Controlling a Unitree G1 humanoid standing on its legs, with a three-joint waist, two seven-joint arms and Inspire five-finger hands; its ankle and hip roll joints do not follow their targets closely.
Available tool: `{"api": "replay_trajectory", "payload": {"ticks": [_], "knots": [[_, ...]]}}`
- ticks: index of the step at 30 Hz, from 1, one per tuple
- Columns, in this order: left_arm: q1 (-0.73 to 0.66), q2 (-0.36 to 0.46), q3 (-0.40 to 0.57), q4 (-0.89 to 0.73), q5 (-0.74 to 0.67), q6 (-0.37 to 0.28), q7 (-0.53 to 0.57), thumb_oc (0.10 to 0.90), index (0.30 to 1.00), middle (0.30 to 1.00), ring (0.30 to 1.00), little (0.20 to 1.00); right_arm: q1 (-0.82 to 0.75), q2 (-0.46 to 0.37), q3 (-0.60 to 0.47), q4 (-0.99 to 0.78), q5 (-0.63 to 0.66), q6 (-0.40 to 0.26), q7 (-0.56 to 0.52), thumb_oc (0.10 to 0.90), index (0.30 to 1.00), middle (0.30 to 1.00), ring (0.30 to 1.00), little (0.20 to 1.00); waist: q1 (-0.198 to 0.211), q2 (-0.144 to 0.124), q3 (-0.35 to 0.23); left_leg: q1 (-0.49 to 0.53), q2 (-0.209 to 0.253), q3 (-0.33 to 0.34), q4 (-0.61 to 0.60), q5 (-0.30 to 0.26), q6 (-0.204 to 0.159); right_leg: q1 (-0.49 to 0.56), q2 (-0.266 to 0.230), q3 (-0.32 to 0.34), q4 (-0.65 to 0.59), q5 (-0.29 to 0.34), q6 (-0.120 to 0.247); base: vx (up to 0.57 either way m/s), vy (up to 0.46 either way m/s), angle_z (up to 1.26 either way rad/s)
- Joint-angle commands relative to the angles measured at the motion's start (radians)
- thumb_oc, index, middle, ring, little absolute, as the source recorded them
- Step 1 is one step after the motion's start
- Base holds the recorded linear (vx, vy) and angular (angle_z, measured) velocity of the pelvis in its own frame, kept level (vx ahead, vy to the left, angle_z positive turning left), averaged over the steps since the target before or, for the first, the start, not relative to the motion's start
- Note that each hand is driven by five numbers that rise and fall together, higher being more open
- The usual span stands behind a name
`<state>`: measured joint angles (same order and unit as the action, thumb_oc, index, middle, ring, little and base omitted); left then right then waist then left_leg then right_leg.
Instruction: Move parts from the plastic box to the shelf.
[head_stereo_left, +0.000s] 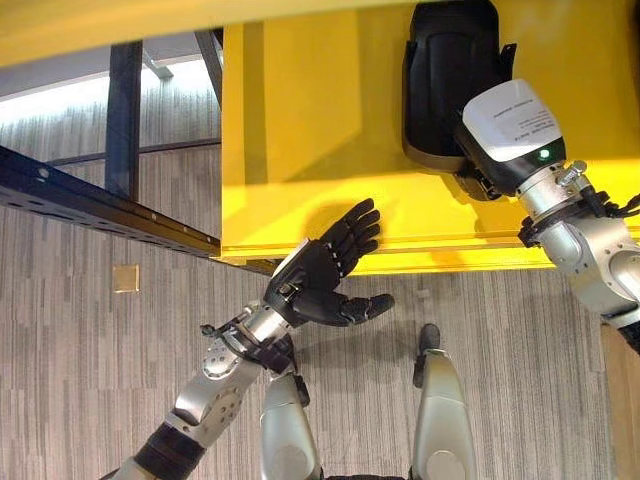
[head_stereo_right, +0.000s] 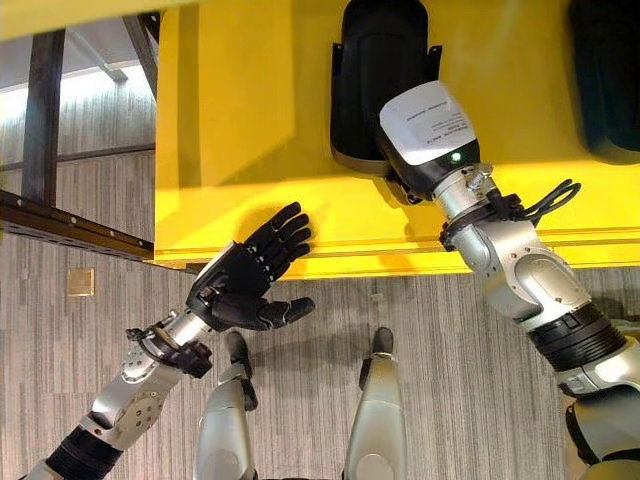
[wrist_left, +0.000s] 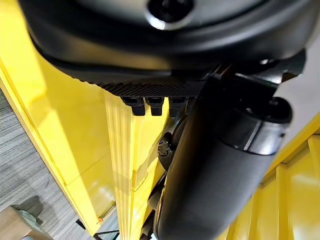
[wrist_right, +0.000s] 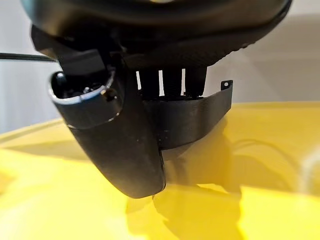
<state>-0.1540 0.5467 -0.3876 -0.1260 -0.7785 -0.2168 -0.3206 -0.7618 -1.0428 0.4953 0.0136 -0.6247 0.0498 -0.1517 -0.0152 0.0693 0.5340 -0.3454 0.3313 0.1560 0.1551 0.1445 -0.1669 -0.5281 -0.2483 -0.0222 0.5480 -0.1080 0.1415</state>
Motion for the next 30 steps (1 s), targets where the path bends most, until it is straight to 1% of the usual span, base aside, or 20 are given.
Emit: {"api": "replay_trajectory", "payload": {"ticks": [1,3,4,6,7,8,11,12,14,15,17,19,21,23,24,30], "knots": [[0.009,0.058,0.001,-0.161,0.003,-0.036,-0.061,0.9,1.0,1.0,1.0,1.0,-0.117,-0.022,-0.083,0.032,0.033,0.024,0.001,0.4,0.3,0.3,0.3,0.3,0.018,-0.052,-0.014,-0.016,0.039,-0.063,0.1,-0.093,0.039,0.054,-0.019,-0.058,-0.015,-0.007,-0.039,0.0,-0.033,-0.01],[0.011,0.062,-0.001,-0.162,0.005,-0.034,-0.059,0.9,1.0,1.0,1.0,1.0,-0.119,-0.032,-0.081,0.04,0.028,0.032,0.001,0.4,0.3,0.3,0.3,0.3,0.017,-0.058,-0.014,-0.017,0.039,-0.062,0.108,-0.099,0.039,0.055,-0.02,-0.059,-0.009,-0.012,-0.039,0.01,-0.027,0.01],[0.015,0.068,0.005,-0.164,0.003,-0.029,-0.061,0.9,1.0,1.0,1.0,1.0,-0.118,-0.05,-0.083,0.053,0.032,0.038,-0.006,0.4,0.3,0.3,0.3,0.3,0.018,-0.065,-0.014,-0.02,0.043,-0.062,0.111,-0.1,0.038,0.055,-0.017,-0.06,-0.01,-0.014,-0.04,0.01,-0.041,0.0],[0.015,0.071,0.009,-0.165,0.001,-0.025,-0.066,0.9,1.0,1.0,1.0,1.0,-0.119,-0.057,-0.088,0.064,0.032,0.037,-0.008,0.4,0.3,0.3,0.3,0.3,0.019,-0.068,-0.014,-0.023,0.046,-0.063,0.11,-0.096,0.037,0.052,-0.014,-0.061,-0.013,-0.01,-0.041,0.01,-0.039,-0.02],[0.018,0.075,0.011,-0.165,0.001,-0.023,-0.07,0.9,1.0,1.0,1.0,1.0,-0.116,-0.062,-0.092,0.071,0.019,0.033,-0.01,0.4,0.3,0.3,0.3,0.3,0.019,-0.072,-0.014,-0.022,0.045,-0.062,0.112,-0.099,0.037,0.054,-0.015,-0.062,-0.009,-0.014,-0.041,0.03,-0.054,-0.04],[0.02,0.082,0.015,-0.166,-0.001,-0.019,-0.076,0.9,1.0,1.0,1.0,1.0,-0.119,-0.076,-0.095,0.086,0.016,0.009,-0.003,0.4,0.3,0.3,0.3,0.3,0.022,-0.076,-0.014,-0.023,0.047,-0.062,0.113,-0.099,0.036,0.057,-0.013,-0.065,-0.011,-0.014,-0.041,0.03,-0.07,-0.07],[0.024,0.1,0.024,-0.168,-0.004,0.0,-0.095,0.9,1.0,1.0,1.0,1.0,-0.144,-0.115,-0.074,0.143,0.044,0.012,-0.018,0.4,0.3,0.3,0.3,0.3,0.03,-0.092,-0.014,-0.025,0.056,-0.061,0.112,-0.097,0.032,0.058,-0.01,-0.077,-0.016,-0.013,-0.042,0.05,-0.086,-0.02],[0.021,0.107,0.025,-0.168,-0.005,0.005,-0.102,0.9,1.0,1.0,1.0,1.0,-0.155,-0.12,-0.072,0.157,0.029,-0.013,-0.009,0.4,0.3,0.3,0.3,0.3,0.031,-0.094,-0.014,-0.029,0.057,-0.061,0.112,-0.097,0.031,0.055,-0.009,-0.078,-0.017,-0.012,-0.041,0.03,-0.052,-0.02],[0.026,0.115,0.03,-0.169,-0.008,0.006,-0.11,0.9,1.0,1.0,1.0,1.0,-0.166,-0.142,-0.059,0.162,-0.015,-0.034,0.002,0.4,0.3,0.3,0.3,0.3,0.033,-0.099,-0.014,-0.034,0.061,-0.061,0.112,-0.096,0.03,0.048,-0.008,-0.079,-0.015,-0.011,-0.04,0.02,-0.053,-0.02],[0.03,0.123,0.036,-0.169,-0.012,0.006,-0.112,0.9,1.0,1.0,1.0,1.0,-0.164,-0.162,-0.048,0.164,-0.005,-0.039,0.006,0.4,0.3,0.3,0.3,0.3,0.034,-0.105,-0.014,-0.036,0.063,-0.059,0.112,-0.096,0.03,0.047,-0.004,-0.084,-0.014,-0.013,-0.042,0.01,-0.075,0.01],[0.032,0.13,0.043,-0.173,-0.009,0.015,-0.114,0.9,1.0,1.0,1.0,1.0,-0.15,-0.167,-0.052,0.162,0.022,-0.036,0.007,0.4,0.3,0.3,0.3,0.3,0.034,-0.114,-0.014,-0.052,0.065,-0.064,0.121,-0.099,0.031,0.033,0.0,-0.083,-0.008,-0.013,-0.043,-0.01,-0.08,-0.01],[0.031,0.137,0.043,-0.169,-0.014,0.012,-0.118,0.9,1.0,1.0,1.0,1.0,-0.144,-0.167,-0.049,0.154,0.005,-0.071,0.024,0.4,0.3,0.3,0.3,0.3,0.035,-0.118,-0.014,-0.071,0.065,-0.071,0.135,-0.104,0.033,0.016,0.004,-0.08,0.006,-0.017,-0.046,-0.01,-0.06,-0.01],[0.031,0.141,0.048,-0.174,-0.015,0.02,-0.118,0.9,1.0,1.0,1.0,1.0,-0.137,-0.169,-0.041,0.143,0.016,-0.082,0.024,0.4,0.3,0.3,0.3,0.3,0.034,-0.121,-0.014,-0.078,0.065,-0.072,0.14,-0.106,0.035,0.008,0.006,-0.079,0.01,-0.017,-0.046,0.0,-0.034,0.03],[0.032,0.146,0.049,-0.166,-0.019,0.015,-0.125,0.9,1.0,1.0,1.0,1.0,-0.139,-0.17,-0.029,0.134,0.003,-0.111,0.026,0.4,0.3,0.3,0.3,0.3,0.033,-0.121,-0.014,-0.083,0.065,-0.071,0.142,-0.106,0.035,0.001,0.007,-0.079,0.014,-0.018,-0.048,0.0,0.0,0.0],[0.033,0.15,0.05,-0.166,-0.023,0.013,-0.129,0.9,1.0,1.0,1.0,1.0,-0.135,-0.175,-0.028,0.132,-0.007,-0.14,0.016,0.4,0.3,0.3,0.3,0.3,0.033,-0.12,-0.014,-0.087,0.066,-0.071,0.142,-0.105,0.035,-0.003,0.007,-0.08,0.016,-0.019,-0.047,0.0,0.0,0.0],[0.032,0.155,0.049,-0.166,-0.024,0.012,-0.129,0.9,1.0,1.0,1.0,1.0,-0.122,-0.18,-0.027,0.093,-0.021,-0.224,-0.021,0.4,0.3,0.3,0.3,0.3,0.03,-0.12,-0.014,-0.101,0.068,-0.071,0.147,-0.105,0.035,-0.017,0.007,-0.08,0.023,-0.019,-0.048,0.0,0.0,0.0]]}}
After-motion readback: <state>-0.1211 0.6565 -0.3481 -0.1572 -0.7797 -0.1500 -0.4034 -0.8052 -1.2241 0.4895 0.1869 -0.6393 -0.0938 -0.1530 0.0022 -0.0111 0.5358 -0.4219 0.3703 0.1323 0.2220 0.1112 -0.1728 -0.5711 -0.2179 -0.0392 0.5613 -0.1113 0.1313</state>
